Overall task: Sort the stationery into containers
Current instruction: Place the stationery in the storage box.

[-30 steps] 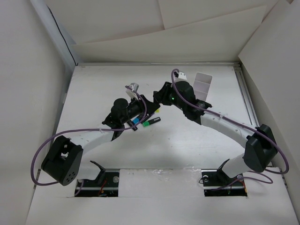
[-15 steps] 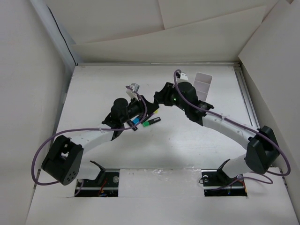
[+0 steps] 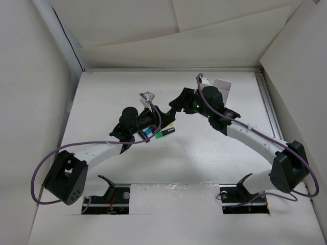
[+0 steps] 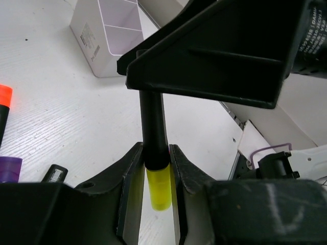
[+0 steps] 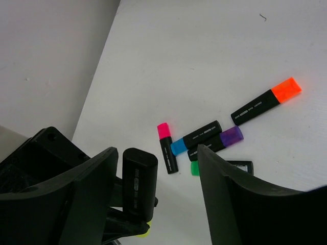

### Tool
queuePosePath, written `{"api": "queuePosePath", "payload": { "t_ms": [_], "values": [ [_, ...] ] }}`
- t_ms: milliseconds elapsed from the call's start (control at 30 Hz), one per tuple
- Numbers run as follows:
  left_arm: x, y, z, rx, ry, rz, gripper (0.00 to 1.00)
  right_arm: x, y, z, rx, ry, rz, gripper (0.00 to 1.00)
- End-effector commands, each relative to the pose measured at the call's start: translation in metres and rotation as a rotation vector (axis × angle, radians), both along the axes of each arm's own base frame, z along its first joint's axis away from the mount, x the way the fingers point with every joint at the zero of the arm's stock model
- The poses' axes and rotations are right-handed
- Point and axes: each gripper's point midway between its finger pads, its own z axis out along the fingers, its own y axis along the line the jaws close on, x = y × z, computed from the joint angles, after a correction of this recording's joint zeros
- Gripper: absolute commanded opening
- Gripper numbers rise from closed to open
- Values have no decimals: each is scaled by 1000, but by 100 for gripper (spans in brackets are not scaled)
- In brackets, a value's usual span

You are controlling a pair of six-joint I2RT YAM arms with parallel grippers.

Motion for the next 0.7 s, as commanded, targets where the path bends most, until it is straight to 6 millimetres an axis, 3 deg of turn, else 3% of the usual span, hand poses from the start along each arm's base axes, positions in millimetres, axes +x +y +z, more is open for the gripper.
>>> {"api": "queuePosePath", "payload": {
  "t_ms": [0,333,567,667],
  "values": [
    [-11,-3,21,-19,-99,-67,2,-3,6,30,46,-78,78,68],
    [-11,-6,8,15,-93,-87,2,-4,7,29,58,-70,118,52],
    [-9,-7,8,19,-101,-87,2,-7,9,31,67,-76,136,28],
    [-8,-5,12,15,-110,-78,11,-7,9,26,73,-69,134,23]
  ]
}}
